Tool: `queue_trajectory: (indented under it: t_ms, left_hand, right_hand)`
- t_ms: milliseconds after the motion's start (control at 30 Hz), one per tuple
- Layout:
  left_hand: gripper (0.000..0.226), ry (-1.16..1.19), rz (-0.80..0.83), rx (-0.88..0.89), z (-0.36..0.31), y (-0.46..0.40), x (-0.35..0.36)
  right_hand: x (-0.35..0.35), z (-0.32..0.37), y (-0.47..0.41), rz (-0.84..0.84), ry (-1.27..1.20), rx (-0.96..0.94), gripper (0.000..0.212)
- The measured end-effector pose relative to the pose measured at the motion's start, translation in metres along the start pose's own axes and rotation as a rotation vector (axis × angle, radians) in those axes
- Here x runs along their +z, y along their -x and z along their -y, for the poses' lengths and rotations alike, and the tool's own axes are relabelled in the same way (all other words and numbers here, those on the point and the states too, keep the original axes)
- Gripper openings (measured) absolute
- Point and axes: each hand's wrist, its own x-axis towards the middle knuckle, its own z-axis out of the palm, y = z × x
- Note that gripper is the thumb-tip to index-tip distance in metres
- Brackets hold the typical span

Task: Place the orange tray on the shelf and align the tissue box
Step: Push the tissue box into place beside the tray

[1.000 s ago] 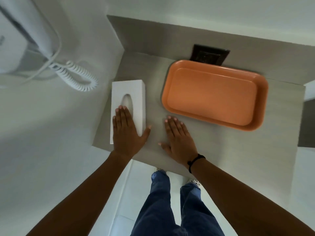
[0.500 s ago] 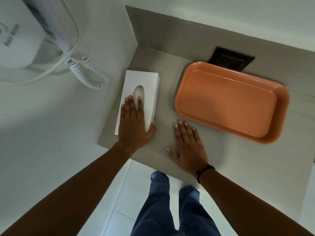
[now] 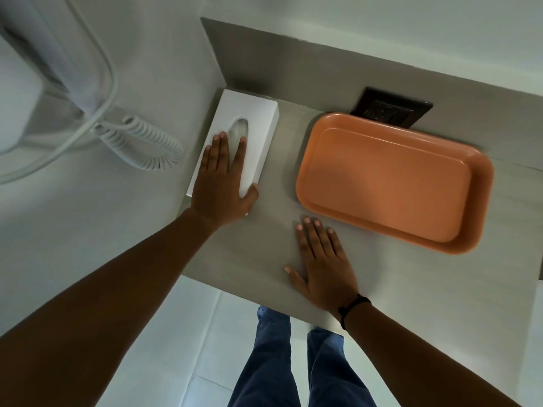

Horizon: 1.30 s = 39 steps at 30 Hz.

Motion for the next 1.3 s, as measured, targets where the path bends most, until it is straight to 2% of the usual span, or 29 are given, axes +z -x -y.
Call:
queue_trajectory:
  t_ms: [167,267,333,433,533,733,933,1300]
  left_hand:
    - [0.101,0.086,-0.021,-0.008,0.001,0.005,-0.005]
    - [0.102,0.118,-0.109,-0.042,0.006,0.032,-0.006]
    - [0.099,0.092,-0.178,-0.029,0.013,0.059,-0.004]
    - [0.082,0.038,-0.28,0.06,0.02,0.089,0.005]
    - [0.071,0.051,-0.315,0.039,0.015,0.094,0.011]
    - [0.069,0.149,-0.352,-0.067,0.007,0.085,0.014]
    - [0.076,0.231,-0.34,-0.136,0.009,0.066,0.008]
    - [0.074,0.292,-0.38,-0.14,0.023,0.046,0.014]
  right_hand:
    - [-0.015,0.013,-0.007,-0.001,-0.072,0.042,0.091]
    - [-0.035,0.043,-0.034,-0.028,-0.405,0.142,0.082]
    - [-0.052,0.07,-0.068,-0.09,-0.652,0.252,0.07]
    - [-0.08,0.098,-0.13,-0.224,-0.965,0.452,0.047]
    - [-0.096,0.096,-0.179,-0.242,-1.129,0.598,0.008]
    - [-0.099,0.083,-0.207,-0.15,-1.163,0.735,0.03]
    - [-0.101,0.084,-0.228,-0.156,-1.187,0.76,0.025]
    - [-0.097,0.081,-0.251,-0.151,-1.148,0.764,0.032]
